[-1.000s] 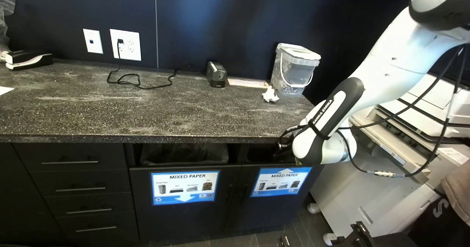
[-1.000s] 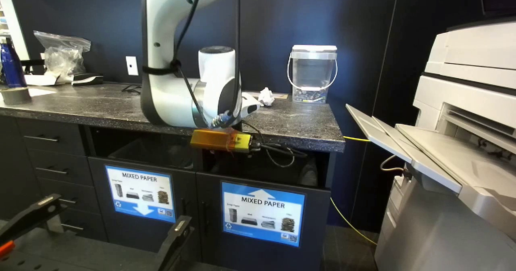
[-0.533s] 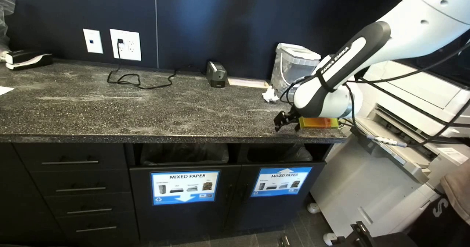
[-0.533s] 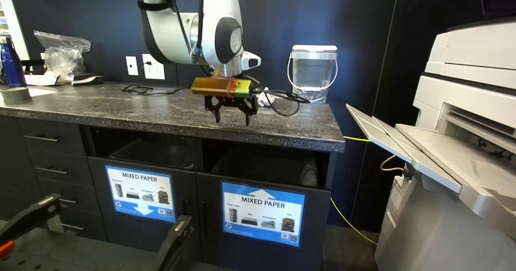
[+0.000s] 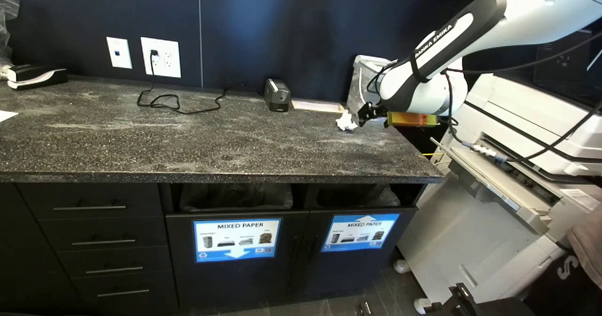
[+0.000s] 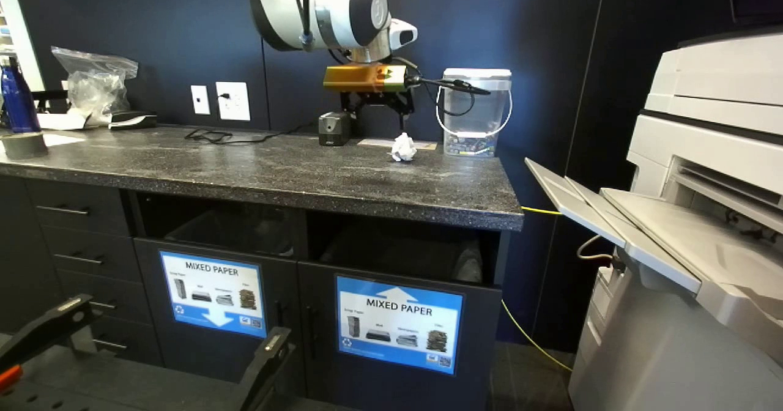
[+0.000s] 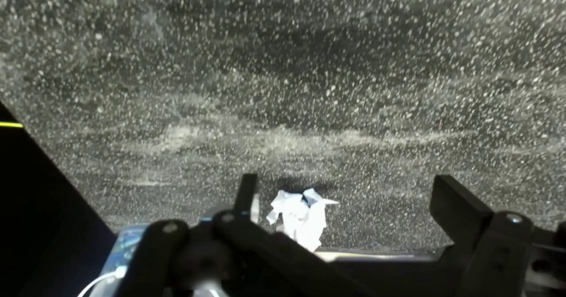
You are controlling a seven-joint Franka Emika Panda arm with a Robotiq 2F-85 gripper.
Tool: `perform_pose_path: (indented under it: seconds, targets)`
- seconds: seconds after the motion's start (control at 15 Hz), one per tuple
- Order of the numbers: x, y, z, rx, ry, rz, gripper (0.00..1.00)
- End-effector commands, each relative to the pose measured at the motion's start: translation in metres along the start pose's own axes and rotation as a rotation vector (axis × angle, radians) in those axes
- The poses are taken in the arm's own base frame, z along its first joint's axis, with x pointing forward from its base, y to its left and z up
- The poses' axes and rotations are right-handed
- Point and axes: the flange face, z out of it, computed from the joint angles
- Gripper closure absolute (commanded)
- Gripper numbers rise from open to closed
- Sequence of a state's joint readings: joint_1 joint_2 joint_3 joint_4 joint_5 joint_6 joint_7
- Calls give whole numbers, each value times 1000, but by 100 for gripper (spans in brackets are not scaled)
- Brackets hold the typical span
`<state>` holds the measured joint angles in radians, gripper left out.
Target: Put the papers in the bin to the right
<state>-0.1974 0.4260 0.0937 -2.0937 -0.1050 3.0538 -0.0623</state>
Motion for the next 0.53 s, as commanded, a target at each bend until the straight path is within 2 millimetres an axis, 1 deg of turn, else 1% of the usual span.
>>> perform_pose_path:
  seconds: [0.0,0.27,0.47]
  targets:
    - [36,6,5,-23,92,-2,0]
    - [60,7,22,-22,149,0,0]
    - [73,8,44,-24,173,-9,0]
